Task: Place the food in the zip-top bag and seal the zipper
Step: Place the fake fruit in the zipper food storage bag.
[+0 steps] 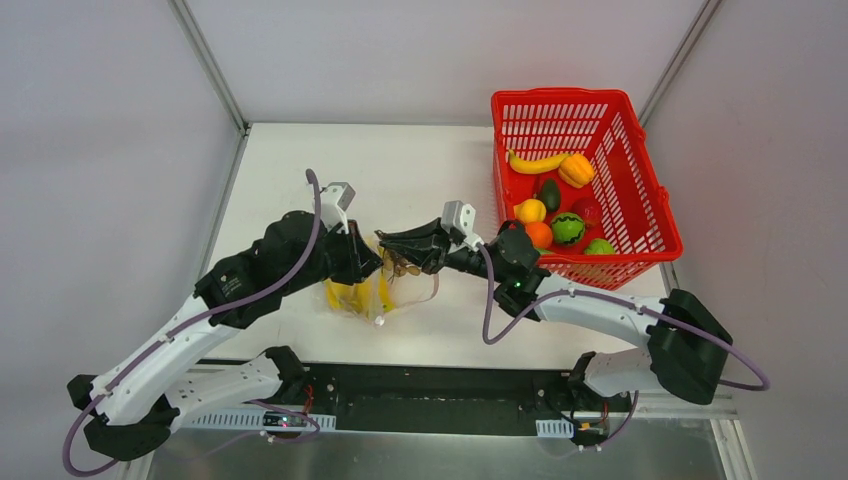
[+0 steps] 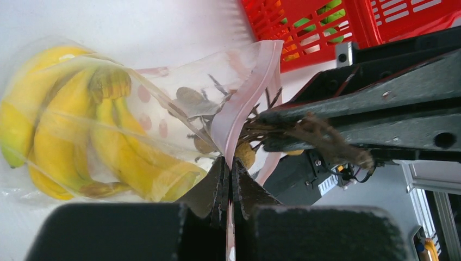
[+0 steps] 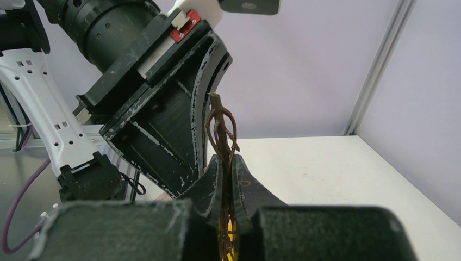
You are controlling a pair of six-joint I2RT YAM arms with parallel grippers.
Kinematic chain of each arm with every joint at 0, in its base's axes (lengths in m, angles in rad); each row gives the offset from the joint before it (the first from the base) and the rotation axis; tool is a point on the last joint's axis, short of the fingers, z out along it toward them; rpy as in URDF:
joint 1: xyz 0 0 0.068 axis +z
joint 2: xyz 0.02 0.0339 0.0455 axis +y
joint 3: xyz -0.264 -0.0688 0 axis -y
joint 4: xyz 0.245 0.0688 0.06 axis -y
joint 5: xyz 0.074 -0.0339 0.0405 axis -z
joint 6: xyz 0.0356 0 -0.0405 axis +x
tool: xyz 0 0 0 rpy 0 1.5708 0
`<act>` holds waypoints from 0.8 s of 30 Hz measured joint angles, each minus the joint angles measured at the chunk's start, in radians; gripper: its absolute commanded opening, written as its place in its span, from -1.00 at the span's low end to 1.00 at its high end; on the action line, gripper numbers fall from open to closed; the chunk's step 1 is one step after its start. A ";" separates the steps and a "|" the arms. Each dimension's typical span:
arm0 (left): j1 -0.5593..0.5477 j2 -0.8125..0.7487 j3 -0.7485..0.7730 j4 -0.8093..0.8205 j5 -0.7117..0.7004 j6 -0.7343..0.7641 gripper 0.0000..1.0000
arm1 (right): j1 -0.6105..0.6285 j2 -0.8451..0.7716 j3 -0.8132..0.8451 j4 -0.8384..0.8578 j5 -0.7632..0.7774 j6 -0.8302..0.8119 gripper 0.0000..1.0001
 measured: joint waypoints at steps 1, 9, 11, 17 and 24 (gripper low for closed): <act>0.000 -0.003 0.000 0.000 -0.005 0.000 -1.00 | 0.004 0.016 -0.004 0.031 0.001 0.010 -1.00; 0.000 -0.051 0.000 -0.012 -0.048 -0.018 -1.00 | 0.052 0.074 -0.030 0.140 0.024 0.010 -0.90; 0.000 -0.066 0.000 -0.013 -0.063 -0.020 -1.00 | 0.055 0.080 -0.030 0.152 0.040 -0.010 -0.84; 0.000 -0.091 0.000 -0.016 -0.097 -0.022 -1.00 | 0.055 0.090 -0.040 0.176 0.066 -0.063 -0.02; 0.000 -0.106 -0.002 -0.027 -0.129 -0.023 -1.00 | 0.054 0.068 -0.043 0.074 0.039 -0.073 0.00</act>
